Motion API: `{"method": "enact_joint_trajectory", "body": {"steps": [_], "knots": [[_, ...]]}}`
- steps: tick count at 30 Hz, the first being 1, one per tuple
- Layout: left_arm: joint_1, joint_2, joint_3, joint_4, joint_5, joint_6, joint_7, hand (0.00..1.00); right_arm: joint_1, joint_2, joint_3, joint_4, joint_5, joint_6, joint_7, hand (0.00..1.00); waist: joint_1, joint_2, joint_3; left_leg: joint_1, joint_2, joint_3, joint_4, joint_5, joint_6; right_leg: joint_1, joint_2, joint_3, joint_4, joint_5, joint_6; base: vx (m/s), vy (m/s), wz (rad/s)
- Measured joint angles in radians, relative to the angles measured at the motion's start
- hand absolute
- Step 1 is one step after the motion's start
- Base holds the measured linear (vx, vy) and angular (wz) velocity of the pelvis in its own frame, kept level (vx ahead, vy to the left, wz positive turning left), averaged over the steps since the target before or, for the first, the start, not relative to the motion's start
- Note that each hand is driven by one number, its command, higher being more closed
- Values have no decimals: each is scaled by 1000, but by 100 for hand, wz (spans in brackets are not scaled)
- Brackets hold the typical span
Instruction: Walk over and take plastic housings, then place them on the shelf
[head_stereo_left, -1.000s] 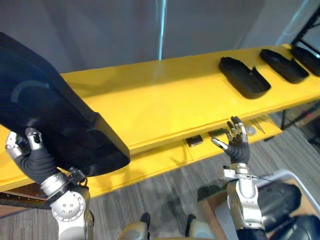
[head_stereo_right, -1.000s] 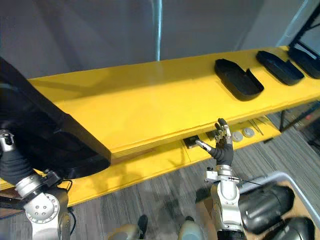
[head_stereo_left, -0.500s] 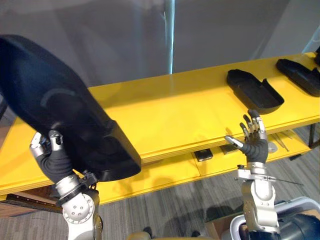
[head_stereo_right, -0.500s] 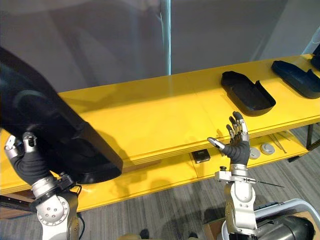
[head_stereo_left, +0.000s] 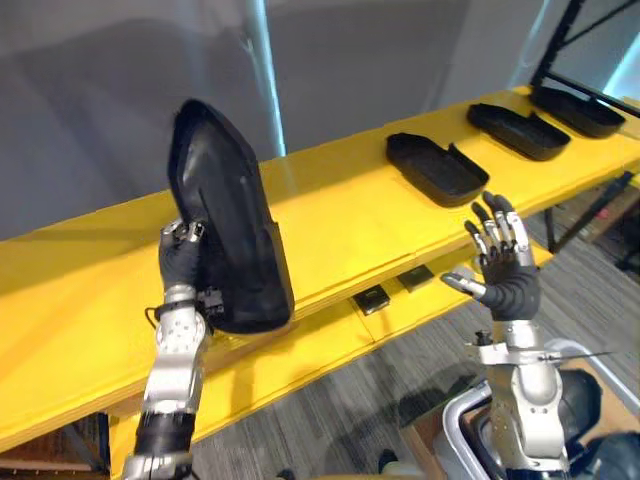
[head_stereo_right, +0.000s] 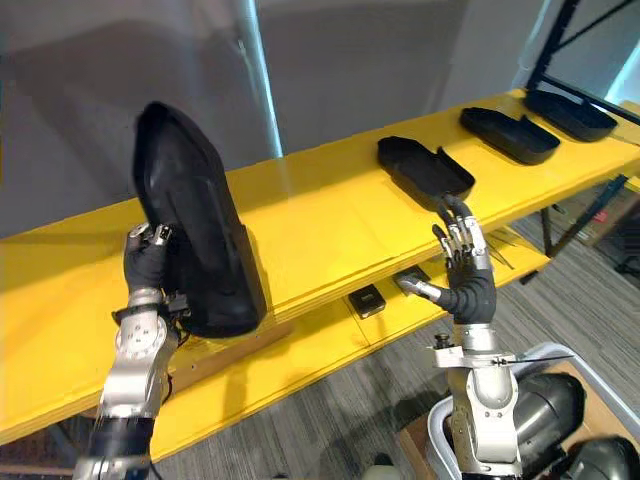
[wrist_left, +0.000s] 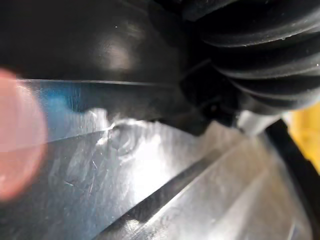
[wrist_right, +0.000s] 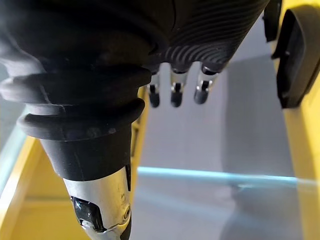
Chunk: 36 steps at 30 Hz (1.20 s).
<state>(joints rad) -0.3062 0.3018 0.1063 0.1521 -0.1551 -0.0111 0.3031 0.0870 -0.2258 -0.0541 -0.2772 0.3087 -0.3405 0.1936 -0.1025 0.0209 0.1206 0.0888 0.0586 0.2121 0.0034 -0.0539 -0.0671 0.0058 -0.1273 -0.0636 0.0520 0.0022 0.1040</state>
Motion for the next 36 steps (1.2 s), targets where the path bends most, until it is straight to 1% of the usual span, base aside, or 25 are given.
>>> {"method": "enact_joint_trajectory", "body": {"steps": [1, 3, 5, 6, 7, 8, 9, 11, 13, 14, 15, 16, 18, 19, 21, 23, 25, 26, 29, 31, 36], "knots": [[-50, 23, 1, 42, -5, 14, 3, 100, -7, -12, 1, 0, 2, 7, 29, 0, -11, 7, 4, 0, 1, 13, -1, 0, 0, -7, 4, 14, 0, 5, 1, -13, -2, -34], [-107, 48, 1, 94, -5, 38, 8, 100, -12, -28, 14, 0, 2, 18, 51, 0, -28, 16, 9, 2, 0, 16, -1, 0, 0, -7, 5, 17, -2, 7, 3, -10, -2, -14], [-183, 79, 1, 170, -33, 65, 41, 100, -12, -46, 52, 2, 14, 39, 71, 0, -48, 37, 20, 18, 1, 33, -11, 0, 0, -8, 8, 40, -2, 9, 4, -13, 10, -24], [-194, 85, 1, 184, -41, 72, 51, 100, -11, -48, 63, 2, 26, 42, 73, 0, -53, 43, 20, 17, 1, 41, -12, 0, 0, -11, 8, 43, -3, 10, 5, -18, 17, -26], [-223, 85, 1, 218, -45, 86, 78, 100, -4, -48, 74, 2, 47, 46, 79, 0, -58, 54, 19, 12, -1, 47, -14, 0, 0, -24, 9, 54, -3, 12, 6, -17, 18, -25], [-250, 85, 5, 269, -47, 104, 106, 100, 3, -48, 94, 1, 73, 59, 92, 0, -68, 68, 26, 12, -1, 58, -17, 0, 0, -29, 10, 66, -8, 18, 6, -17, 13, -23], [-253, 85, 7, 278, -52, 109, 114, 100, 5, -48, 99, 1, 76, 64, 94, 0, -71, 70, 28, 12, -2, 61, -17, 0, 0, -31, 10, 68, -9, 19, 6, -13, 5, -27], [-280, 85, 13, 353, -92, 136, 169, 100, 38, -46, 155, 0, 83, 93, 128, 0, -82, 87, 36, -1, -2, 86, -21, 0, 1, -59, 19, 98, -12, 29, 6, -19, -4, -28], [-303, 85, 33, 384, -123, 167, 197, 100, 62, -45, 205, -18, 82, 122, 156, 0, -95, 95, 57, -12, -1, 106, -22, 1, 1, -82, 23, 121, -12, 38, 8, -21, -4, -26], [-322, 86, 44, 404, -131, 187, 208, 100, 72, -45, 244, -35, 81, 129, 171, 0, -111, 97, 77, -15, -2, 107, -22, 3, 1, -87, 23, 123, -11, 39, 8, -29, -5, -18], [-333, 86, 44, 414, -147, 195, 215, 100, 75, -45, 263, -43, 81, 132, 177, 0, -116, 99, 84, -19, -2, 109, -22, 4, 1, -93, 23, 125, -8, 39, 8, -27, -9, -7], [-356, 86, 44, 423, -163, 208, 228, 100, 75, -45, 298, -69, 82, 148, 182, 0, -125, 97, 110, -20, -1, 113, -22, 5, 1, -98, 24, 129, -2, 39, 8, -23, -8, -7], [-389, 86, 44, 423, -186, 219, 243, 100, 73, -46, 345, -114, 83, 163, 184, 0, -127, 95, 144, -36, -2, 126, -22, 11, 1, -129, 23, 144, 17, 38, 8, -53, -6, -12], [-413, 85, 43, 423, -201, 232, 256, 100, 69, -48, 374, -137, 83, 172, 182, 0, -129, 93, 160, -59, -3, 129, -21, 17, 3, -161, 21, 148, 31, 38, 7, -62, -6, -7], [-453, 83, 32, 431, -222, 238, 275, 100, 58, -52, 410, -162, 83, 188, 177, 0, -132, 89, 195, -80, -4, 130, -24, 29, 4, -191, 18, 148, 50, 38, 7, -43, -11, 4], [-487, 83, 27, 432, -263, 240, 292, 100, 42, -65, 436, -189, 82, 192, 166, 0, -130, 86, 225, -96, -4, 131, -31, 41, 2, -217, 19, 147, 68, 36, 4, -38, -21, 6], [-517, 84, 27, 432, -275, 237, 314, 100, 24, -80, 448, -202, 82, 192, 147, 0, -126, 84, 250, -102, -3, 130, -30, 45, 0, -226, 18, 144, 82, 32, -1, -36, -20, 6], [-526, 85, 25, 432, -280, 237, 316, 0, 19, -83, 458, -207, 82, 192, 136, 0, -124, 84, 250, -110, -3, 130, -29, 46, 0, -236, 18, 143, 88, 31, -2, -31, -14, 4], [-548, 85, -7, 432, -317, 237, 326, 0, 15, -83, 478, -229, 83, 190, 112, 0, -110, 84, 250, -118, -4, 130, -28, 47, 1, -250, 16, 143, 101, 27, -3, 0, 0, 0], [-557, 85, -16, 433, -347, 240, 321, 0, 18, -84, 486, -229, 82, 190, 108, 0, -105, 84, 250, -119, -7, 129, -27, 47, 1, -250, 13, 141, 102, 27, -3, 0, 0, 0], [-565, 85, -39, 437, -357, 248, 319, 0, 32, -88, 519, -229, 80, 190, 104, 0, -104, 84, 250, -117, -14, 127, -27, 47, 1, -248, 2, 135, 110, 25, 0, 2, 10, 4]]}}
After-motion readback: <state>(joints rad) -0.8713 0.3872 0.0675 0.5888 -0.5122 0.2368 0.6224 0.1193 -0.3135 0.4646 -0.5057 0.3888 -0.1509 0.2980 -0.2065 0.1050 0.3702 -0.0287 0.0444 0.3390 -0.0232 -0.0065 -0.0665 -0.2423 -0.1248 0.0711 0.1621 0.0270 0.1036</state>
